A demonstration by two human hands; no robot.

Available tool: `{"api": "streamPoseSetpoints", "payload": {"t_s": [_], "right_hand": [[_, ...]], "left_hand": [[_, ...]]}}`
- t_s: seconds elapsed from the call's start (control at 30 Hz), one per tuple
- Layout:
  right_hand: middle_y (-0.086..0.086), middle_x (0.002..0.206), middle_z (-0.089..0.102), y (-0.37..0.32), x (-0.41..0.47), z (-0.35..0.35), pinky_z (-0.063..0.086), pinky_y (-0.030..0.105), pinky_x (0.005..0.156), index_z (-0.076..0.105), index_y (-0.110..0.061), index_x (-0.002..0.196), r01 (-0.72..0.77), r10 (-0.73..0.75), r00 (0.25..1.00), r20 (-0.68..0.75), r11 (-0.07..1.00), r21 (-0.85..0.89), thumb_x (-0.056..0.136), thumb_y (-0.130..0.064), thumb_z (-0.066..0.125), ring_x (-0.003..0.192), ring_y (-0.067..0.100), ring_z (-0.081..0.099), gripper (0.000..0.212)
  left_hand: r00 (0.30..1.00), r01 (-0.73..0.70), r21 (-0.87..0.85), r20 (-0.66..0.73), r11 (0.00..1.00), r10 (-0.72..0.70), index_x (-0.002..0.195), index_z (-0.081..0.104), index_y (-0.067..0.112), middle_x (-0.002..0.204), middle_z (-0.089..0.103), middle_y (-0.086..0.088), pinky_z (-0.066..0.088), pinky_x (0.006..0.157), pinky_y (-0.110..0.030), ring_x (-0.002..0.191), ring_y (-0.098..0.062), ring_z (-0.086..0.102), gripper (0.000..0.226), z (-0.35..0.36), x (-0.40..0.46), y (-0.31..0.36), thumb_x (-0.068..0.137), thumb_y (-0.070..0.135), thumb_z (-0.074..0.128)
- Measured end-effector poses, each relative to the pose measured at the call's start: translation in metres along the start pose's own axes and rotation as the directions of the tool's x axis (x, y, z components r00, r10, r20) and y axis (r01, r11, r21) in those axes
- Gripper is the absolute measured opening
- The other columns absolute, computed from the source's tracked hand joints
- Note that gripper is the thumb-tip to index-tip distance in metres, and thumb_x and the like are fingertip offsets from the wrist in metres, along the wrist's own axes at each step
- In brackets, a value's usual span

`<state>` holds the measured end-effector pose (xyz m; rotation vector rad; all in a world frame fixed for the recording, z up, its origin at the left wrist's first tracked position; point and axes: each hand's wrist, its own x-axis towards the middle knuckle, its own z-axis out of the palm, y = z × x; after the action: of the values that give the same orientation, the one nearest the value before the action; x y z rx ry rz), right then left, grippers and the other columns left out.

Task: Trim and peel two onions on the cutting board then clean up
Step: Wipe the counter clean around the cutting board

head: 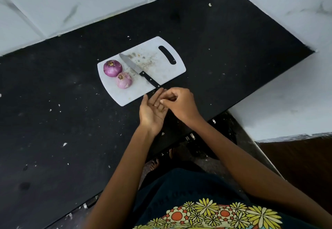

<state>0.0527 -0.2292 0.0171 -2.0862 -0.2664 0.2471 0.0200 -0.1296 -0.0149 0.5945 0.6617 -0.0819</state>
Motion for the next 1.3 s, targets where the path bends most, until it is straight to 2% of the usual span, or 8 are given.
{"api": "streamPoseSetpoints", "payload": {"t_s": [0.17, 0.3, 0.4, 0.53, 0.77, 1.0, 1.13, 1.3], "right_hand": [[0.01, 0.097, 0.066, -0.014, -0.004, 0.012, 0.05, 0.03, 0.084, 0.072, -0.012, 0.104, 0.191, -0.174, 0.981, 0.086, 0.943, -0.274, 0.091, -0.015, 0.061, 0.093, 0.019, 0.06, 0.017], [0.007, 0.093, 0.062, -0.006, 0.004, -0.004, 0.048, 0.032, 0.082, 0.072, -0.009, 0.091, 0.208, -0.226, 0.962, -0.151, 0.97, -0.124, 0.083, -0.007, 0.064, 0.092, 0.021, 0.058, 0.012], [0.016, 0.121, 0.058, 0.028, 0.015, -0.022, 0.038, 0.04, 0.1, 0.063, -0.004, 0.119, 0.016, -0.084, 0.95, -0.3, 0.974, -0.224, 0.093, -0.017, 0.051, 0.117, 0.032, 0.053, 0.031], [0.015, 0.16, 0.005, 0.077, -0.005, -0.012, 0.0, 0.045, 0.12, 0.011, -0.004, 0.151, -0.347, 0.245, 0.936, -0.254, 0.767, -0.54, 0.097, -0.058, 0.022, 0.147, 0.028, -0.001, 0.077], [0.021, 0.158, 0.001, 0.051, -0.013, 0.059, -0.004, 0.043, 0.12, 0.006, 0.001, 0.15, 0.058, -0.03, 0.998, 0.052, 0.713, -0.698, 0.089, -0.065, 0.01, 0.147, 0.03, -0.006, 0.091], [0.017, 0.139, 0.05, 0.055, -0.026, 0.076, 0.031, 0.044, 0.113, 0.052, -0.001, 0.133, 0.574, -0.423, 0.818, 0.389, 0.566, -0.592, 0.097, -0.028, 0.034, 0.135, 0.032, 0.041, 0.049], [0.014, 0.11, 0.07, 0.081, -0.012, 0.04, 0.053, 0.04, 0.091, 0.072, -0.002, 0.103, 0.542, -0.569, 0.8, 0.19, 0.549, -0.637, 0.091, -0.018, 0.051, 0.107, 0.029, 0.065, 0.029], [0.01, 0.089, 0.063, 0.069, 0.005, 0.0, 0.038, 0.019, 0.076, 0.07, -0.002, 0.086, 0.142, -0.282, 0.912, -0.299, 0.899, -0.414, 0.084, -0.002, 0.064, 0.083, 0.023, 0.058, 0.007]], "left_hand": [[0.98, 0.193, -0.197, 0.079, 0.961, -0.181, 0.101, 0.069, 0.004, 0.094, 0.074, -0.009, 0.058, 0.077, -0.027, 0.082, -0.018, 0.073, 0.045, 0.004, -0.001, 0.007, 0.105, 0.028, 0.031], [0.983, 0.184, -0.298, 0.056, 0.937, -0.175, 0.078, 0.072, -0.002, 0.075, 0.073, -0.014, 0.06, 0.06, -0.029, 0.064, -0.02, 0.073, 0.051, 0.006, -0.001, 0.009, 0.104, 0.02, 0.034], [0.989, 0.145, -0.408, 0.068, 0.901, -0.128, 0.076, 0.075, -0.004, 0.086, 0.074, -0.015, 0.06, 0.072, -0.038, 0.073, -0.025, 0.074, 0.055, -0.003, -0.001, 0.02, 0.103, 0.018, 0.034], [0.996, 0.083, -0.486, 0.056, 0.87, -0.063, 0.078, 0.076, -0.003, 0.088, 0.074, -0.015, 0.06, 0.068, -0.04, 0.075, -0.027, 0.074, 0.053, -0.021, -0.001, 0.036, 0.103, 0.02, 0.035], [0.996, 0.062, -0.555, 0.086, 0.829, -0.017, 0.084, 0.075, -0.002, 0.095, 0.074, -0.013, 0.059, 0.077, -0.039, 0.081, -0.025, 0.074, 0.048, -0.039, -0.004, 0.048, 0.101, 0.022, 0.038], [0.994, 0.068, -0.557, 0.112, 0.827, -0.007, 0.089, 0.075, -0.002, 0.096, 0.074, -0.013, 0.059, 0.079, -0.039, 0.083, -0.025, 0.074, 0.044, -0.038, -0.007, 0.052, 0.1, 0.024, 0.04], [0.994, 0.074, -0.547, 0.108, 0.834, -0.017, 0.086, 0.076, -0.002, 0.097, 0.074, -0.012, 0.059, 0.079, -0.039, 0.082, -0.025, 0.074, 0.047, -0.036, -0.008, 0.052, 0.1, 0.025, 0.04], [0.993, 0.088, -0.527, 0.11, 0.845, -0.034, 0.09, 0.074, -0.002, 0.098, 0.074, -0.012, 0.059, 0.076, -0.04, 0.082, -0.026, 0.074, 0.044, -0.033, -0.008, 0.047, 0.1, 0.025, 0.04]]}}
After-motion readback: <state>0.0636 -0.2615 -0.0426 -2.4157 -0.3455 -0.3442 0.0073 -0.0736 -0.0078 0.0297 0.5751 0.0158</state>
